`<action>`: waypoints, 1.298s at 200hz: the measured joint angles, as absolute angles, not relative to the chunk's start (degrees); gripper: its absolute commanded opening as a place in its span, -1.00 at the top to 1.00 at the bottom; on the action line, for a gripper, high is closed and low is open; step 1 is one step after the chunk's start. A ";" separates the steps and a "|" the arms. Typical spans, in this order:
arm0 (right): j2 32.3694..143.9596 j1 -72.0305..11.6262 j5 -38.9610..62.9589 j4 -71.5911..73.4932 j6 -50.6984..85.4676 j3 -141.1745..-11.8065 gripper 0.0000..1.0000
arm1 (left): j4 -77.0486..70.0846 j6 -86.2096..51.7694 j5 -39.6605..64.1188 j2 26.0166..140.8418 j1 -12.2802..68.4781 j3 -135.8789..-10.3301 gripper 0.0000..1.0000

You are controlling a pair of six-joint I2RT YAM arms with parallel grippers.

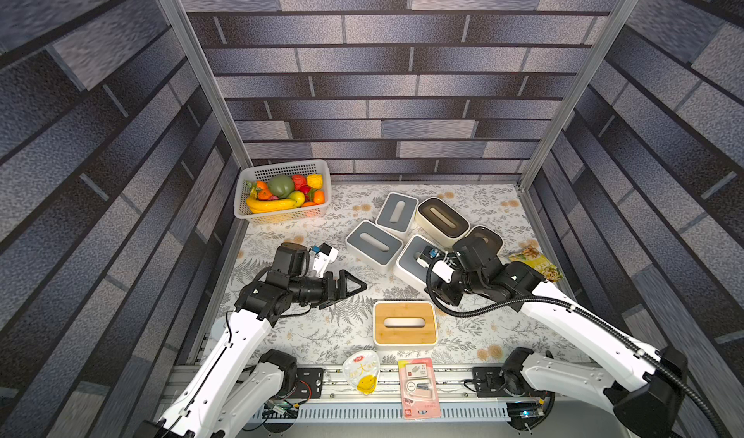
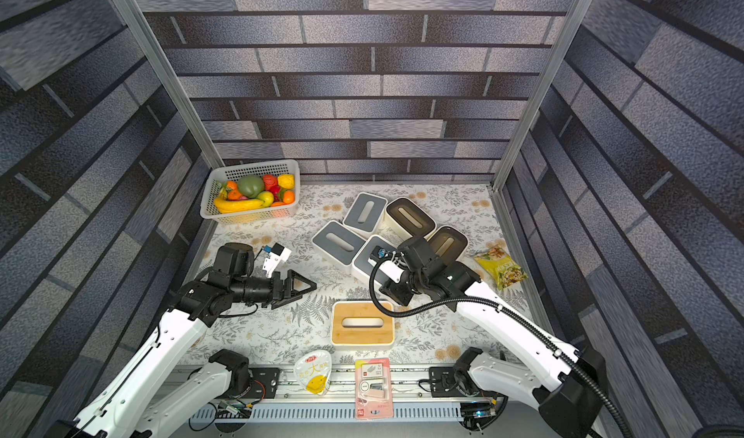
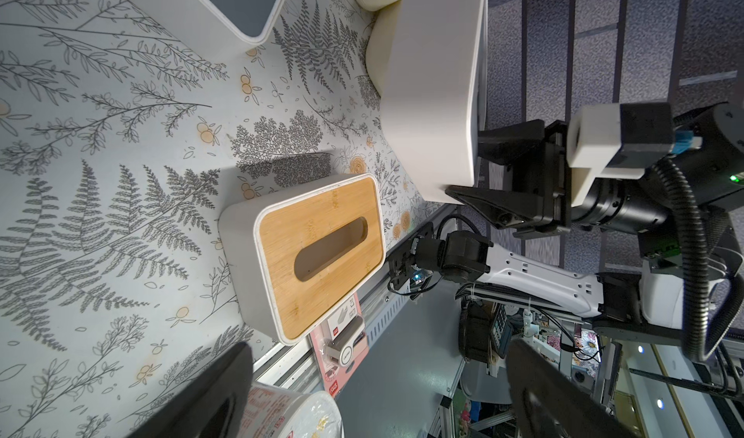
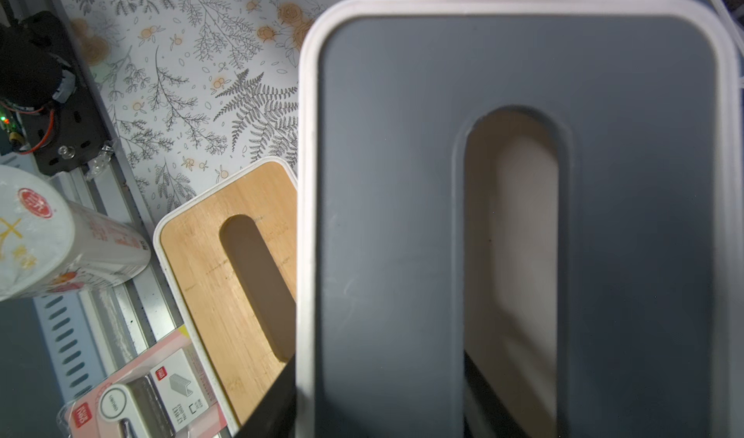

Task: Stack the tissue boxes
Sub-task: Pick up the tissue box from the center of the board, then place the tissue box at the tissue box.

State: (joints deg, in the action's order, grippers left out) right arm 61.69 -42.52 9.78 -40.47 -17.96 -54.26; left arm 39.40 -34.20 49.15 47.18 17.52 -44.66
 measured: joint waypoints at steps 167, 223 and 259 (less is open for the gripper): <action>62.54 -47.46 14.90 -45.32 -26.50 -54.26 0.15 | 45.21 -30.35 53.69 48.97 16.01 -45.36 -1.00; 63.05 -48.86 14.92 -46.15 -29.26 -54.43 0.15 | 47.03 -28.86 54.92 50.24 16.01 -45.30 -0.99; 63.20 -49.52 15.31 -46.48 -30.22 -54.72 0.16 | 47.86 -28.71 55.31 49.95 16.01 -45.28 -1.00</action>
